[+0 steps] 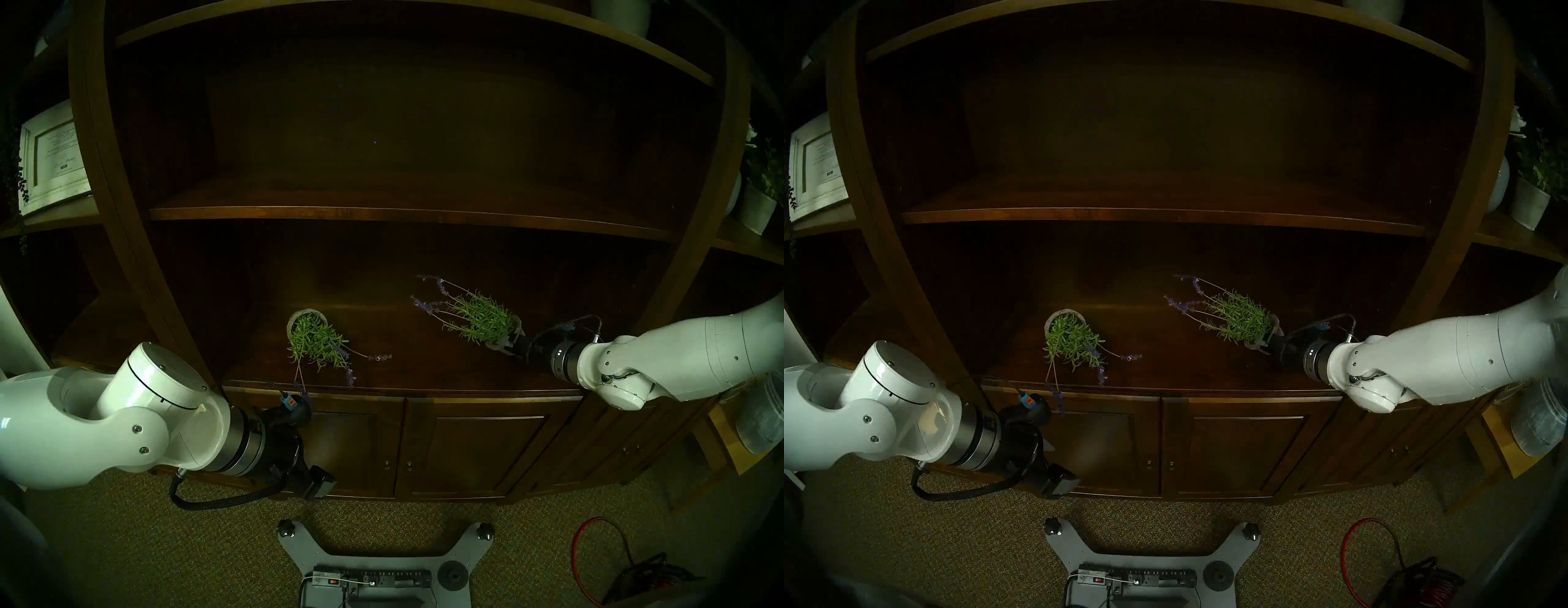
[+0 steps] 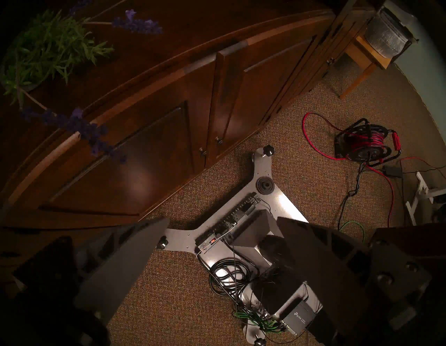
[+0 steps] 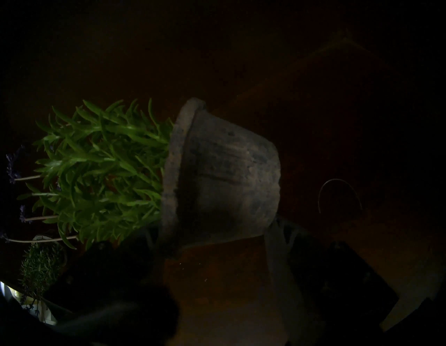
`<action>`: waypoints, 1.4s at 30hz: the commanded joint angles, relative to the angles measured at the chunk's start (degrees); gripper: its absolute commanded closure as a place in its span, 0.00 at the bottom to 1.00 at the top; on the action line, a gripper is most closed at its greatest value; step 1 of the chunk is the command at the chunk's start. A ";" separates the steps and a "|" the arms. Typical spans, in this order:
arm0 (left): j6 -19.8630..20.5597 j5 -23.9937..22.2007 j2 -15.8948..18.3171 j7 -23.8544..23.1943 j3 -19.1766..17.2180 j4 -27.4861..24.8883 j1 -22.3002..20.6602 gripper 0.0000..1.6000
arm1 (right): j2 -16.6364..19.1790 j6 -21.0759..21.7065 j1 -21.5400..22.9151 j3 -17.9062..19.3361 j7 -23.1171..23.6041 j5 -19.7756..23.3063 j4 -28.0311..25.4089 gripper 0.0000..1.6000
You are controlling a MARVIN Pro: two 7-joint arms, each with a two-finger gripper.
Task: Place the fake decorative plant upright
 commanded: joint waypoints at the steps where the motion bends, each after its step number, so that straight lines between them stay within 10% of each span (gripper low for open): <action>1: 0.07 0.00 -0.14 0.07 -0.81 -0.15 -0.73 0.00 | 2.50 -0.44 3.26 -1.62 -0.56 -1.40 -1.53 0.69; 42: -0.02 0.07 -0.14 0.06 -0.73 -0.14 -0.72 0.00 | -0.12 -1.23 5.96 0.08 -1.17 -1.85 -5.44 0.80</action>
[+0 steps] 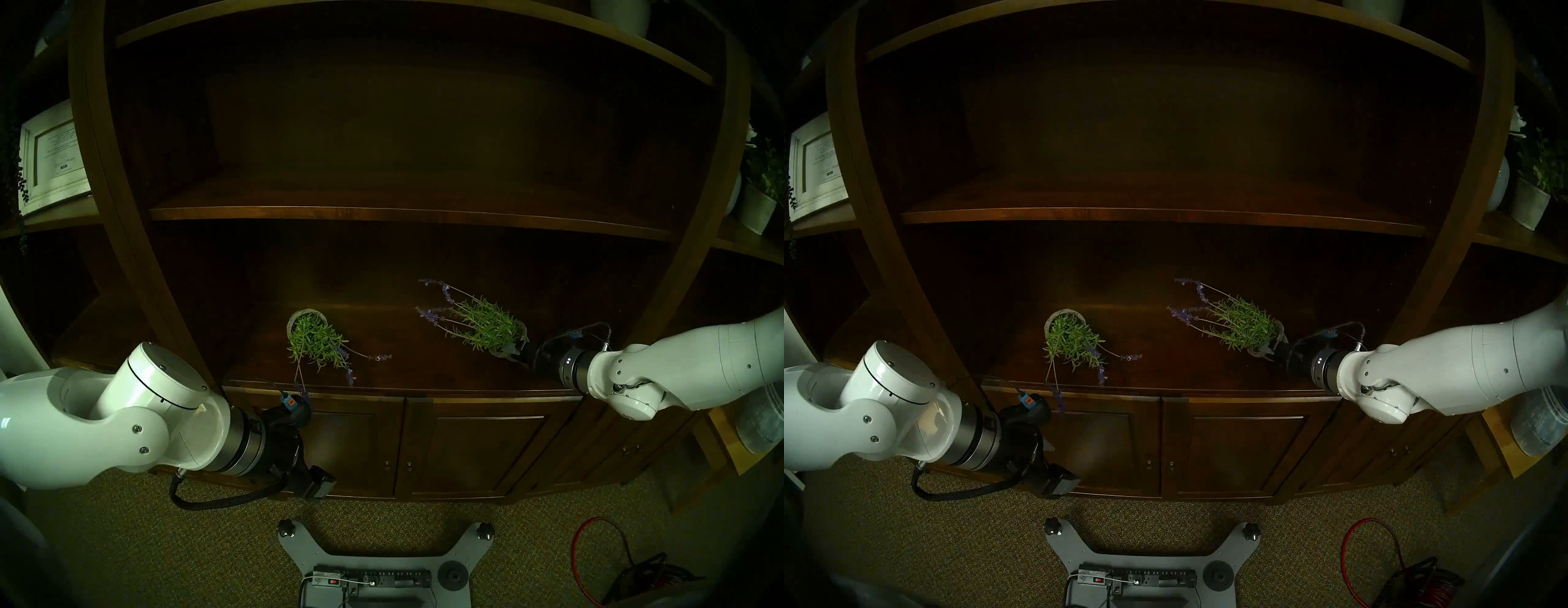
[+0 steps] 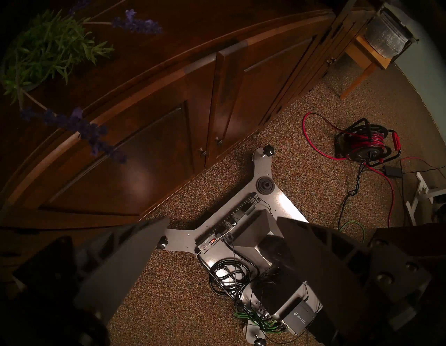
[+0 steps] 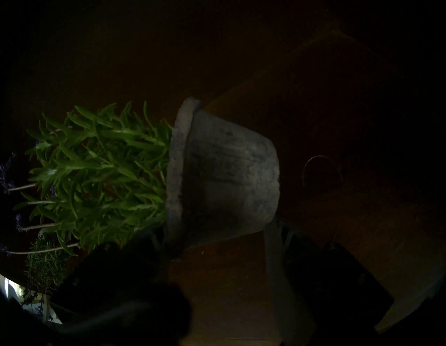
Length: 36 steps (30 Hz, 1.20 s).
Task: Place the fake decorative plant upright
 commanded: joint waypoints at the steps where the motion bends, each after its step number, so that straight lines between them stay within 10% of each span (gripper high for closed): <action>1: -0.02 0.06 -0.14 0.06 -0.73 -0.14 -0.72 0.00 | -2.20 -1.03 3.24 2.47 -1.31 -0.25 -1.08 0.80; 36: 0.00 0.05 -0.14 0.05 -0.74 -0.15 -0.74 0.00 | -17.56 -0.54 -2.55 15.56 -10.51 6.60 2.93 0.87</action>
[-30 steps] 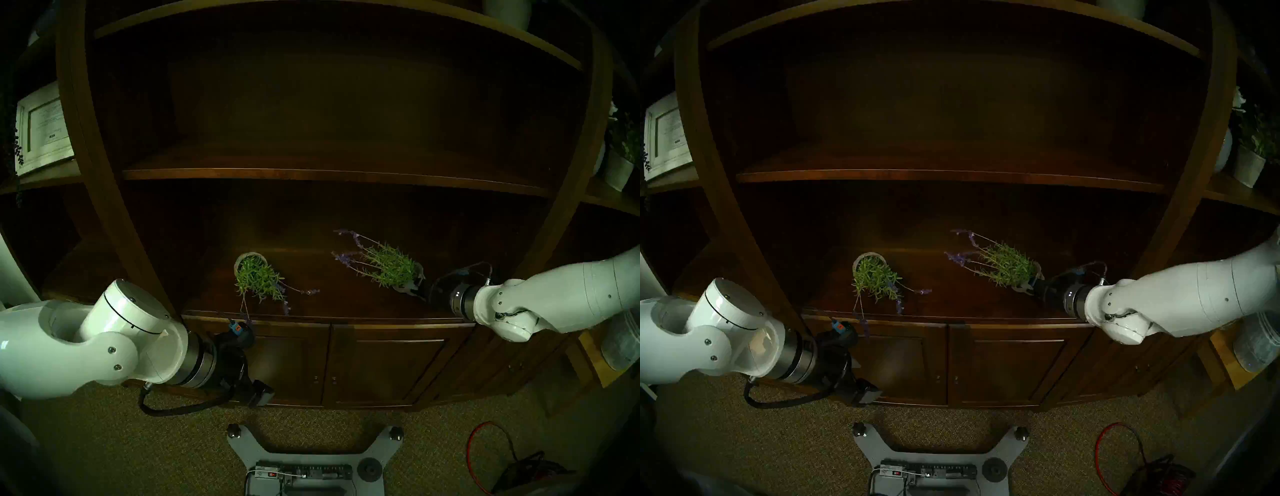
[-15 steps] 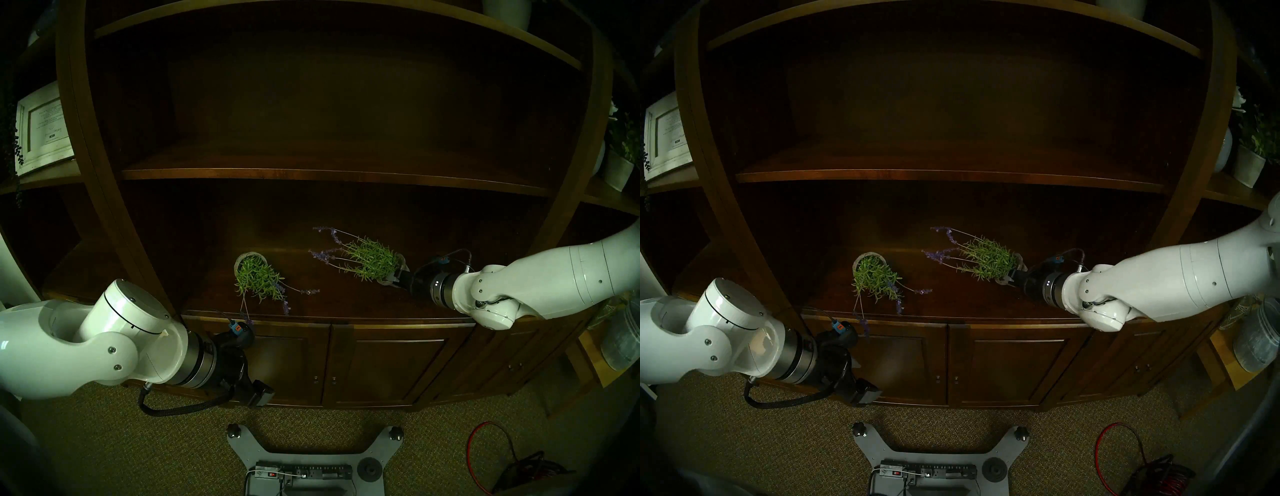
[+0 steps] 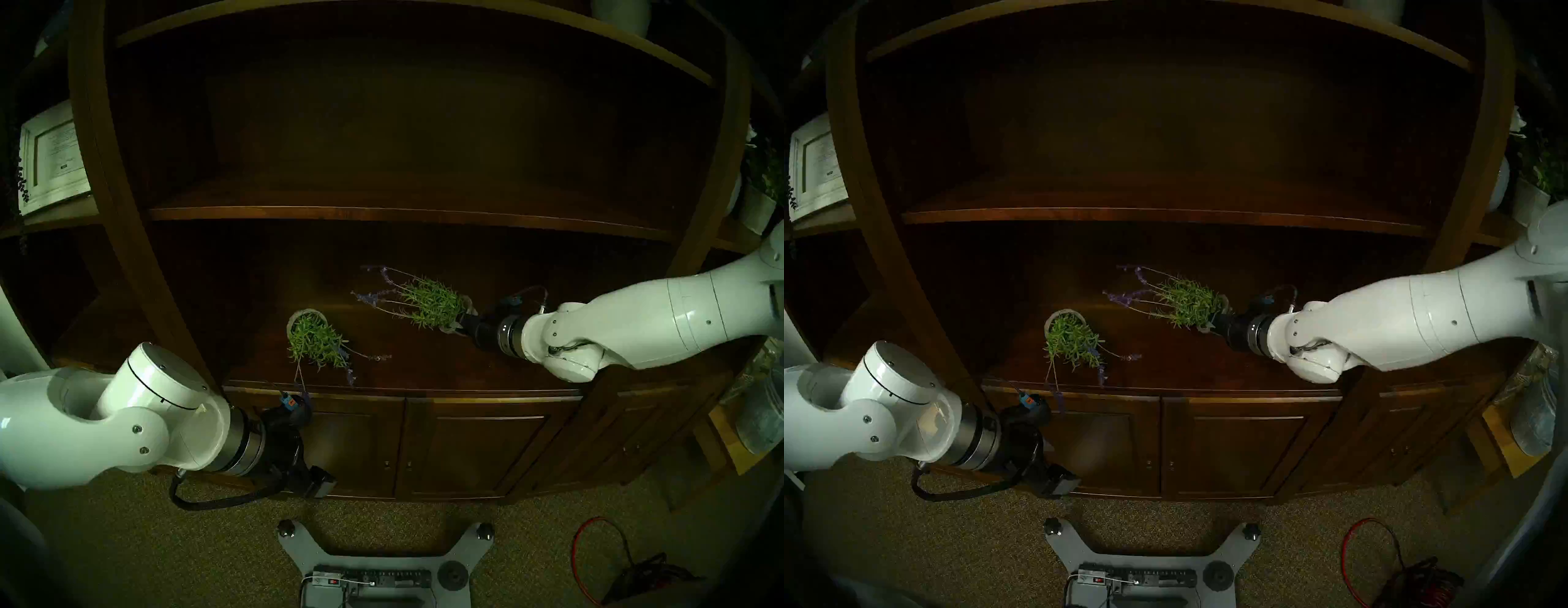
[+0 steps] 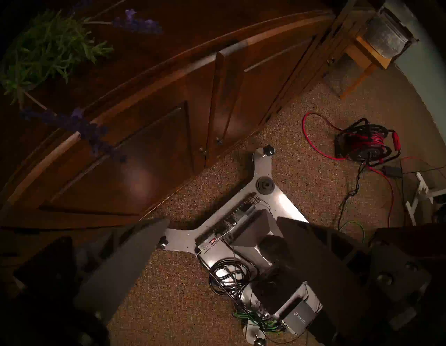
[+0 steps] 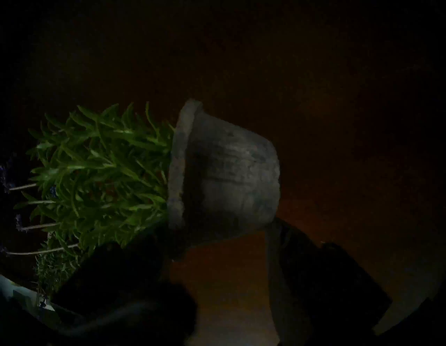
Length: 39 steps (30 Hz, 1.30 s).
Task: Place the fake decorative plant upright
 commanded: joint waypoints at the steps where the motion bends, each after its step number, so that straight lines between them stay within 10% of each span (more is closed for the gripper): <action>1: 0.02 0.04 -0.14 0.06 -0.77 -0.15 -0.74 0.00 | -3.18 1.66 -1.27 4.31 2.14 2.17 3.42 0.87; 29: 0.05 0.01 -0.14 0.07 -0.80 -0.16 -0.75 0.00 | -7.87 10.06 -7.03 7.56 5.34 8.92 12.81 0.87; 39: 0.06 0.00 -0.14 0.07 -0.81 -0.16 -0.74 0.00 | -7.69 11.52 -7.34 7.95 6.49 10.49 13.84 0.73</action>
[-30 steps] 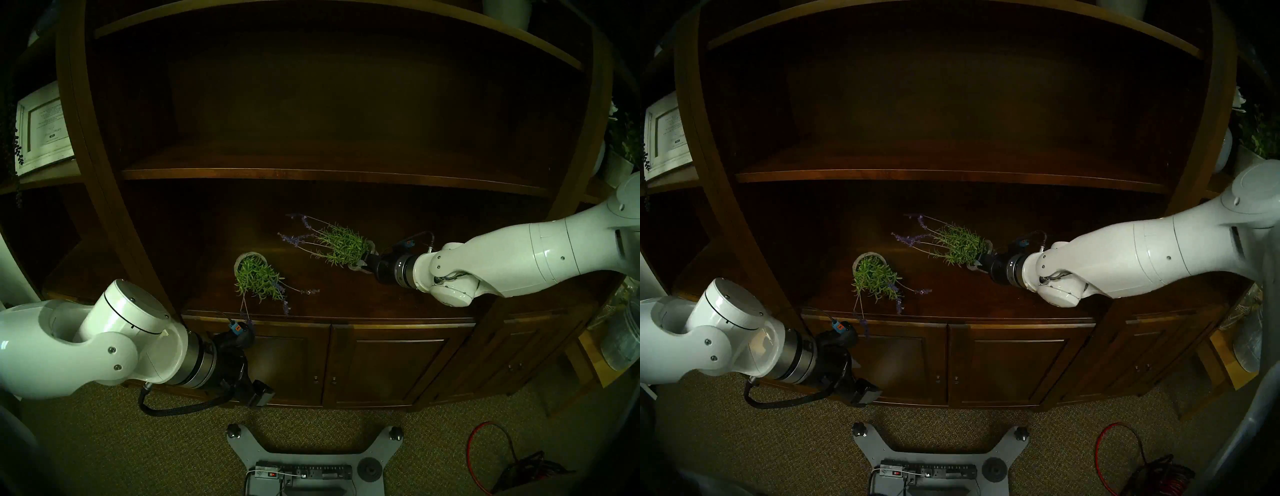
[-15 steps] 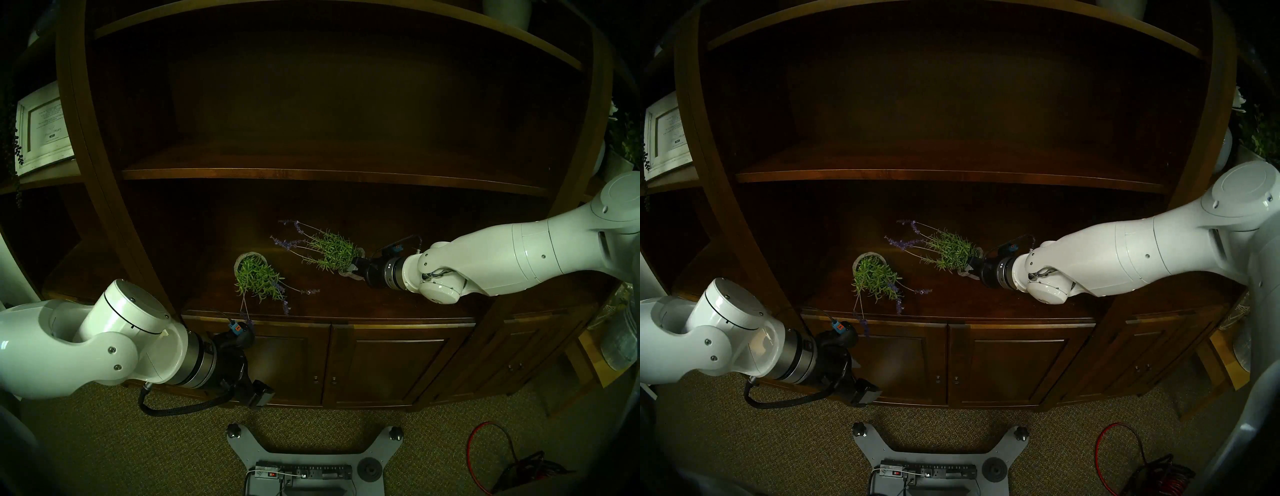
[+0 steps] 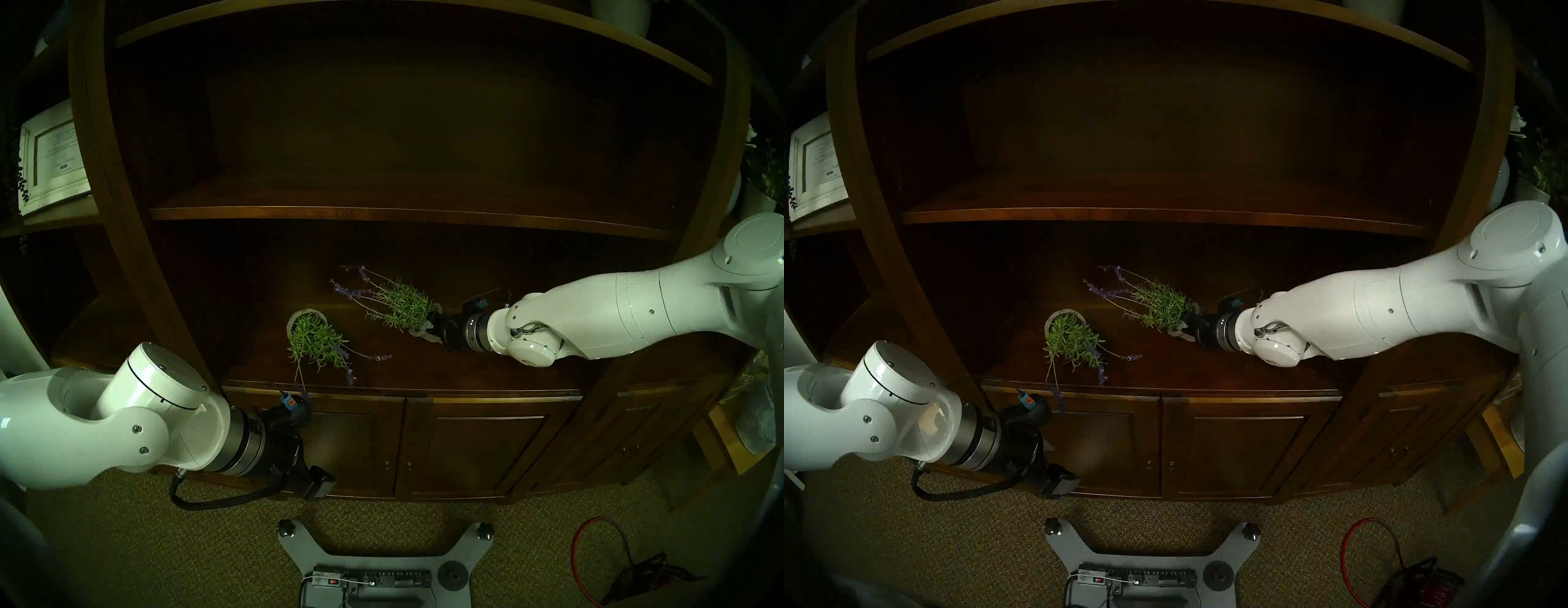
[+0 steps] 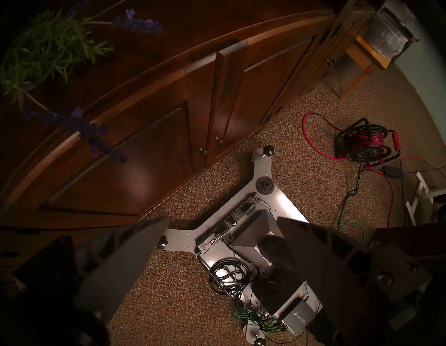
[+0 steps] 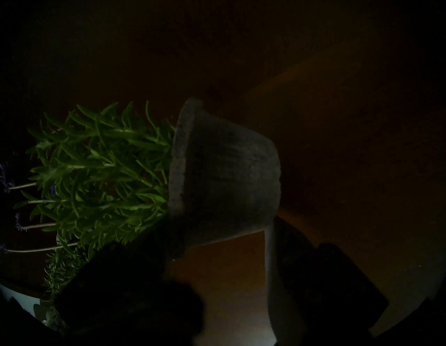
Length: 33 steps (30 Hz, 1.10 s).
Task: Place the fake decorative plant upright
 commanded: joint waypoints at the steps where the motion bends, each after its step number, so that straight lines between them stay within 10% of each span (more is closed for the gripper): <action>1: 0.05 0.01 -0.14 0.07 -0.80 -0.16 -0.74 0.00 | 0.30 0.37 1.09 1.58 1.49 0.44 0.97 0.73; 33: 0.07 -0.01 -0.14 0.08 -0.82 -0.16 -0.74 0.00 | 0.85 6.84 -2.32 1.64 5.30 2.28 8.73 0.61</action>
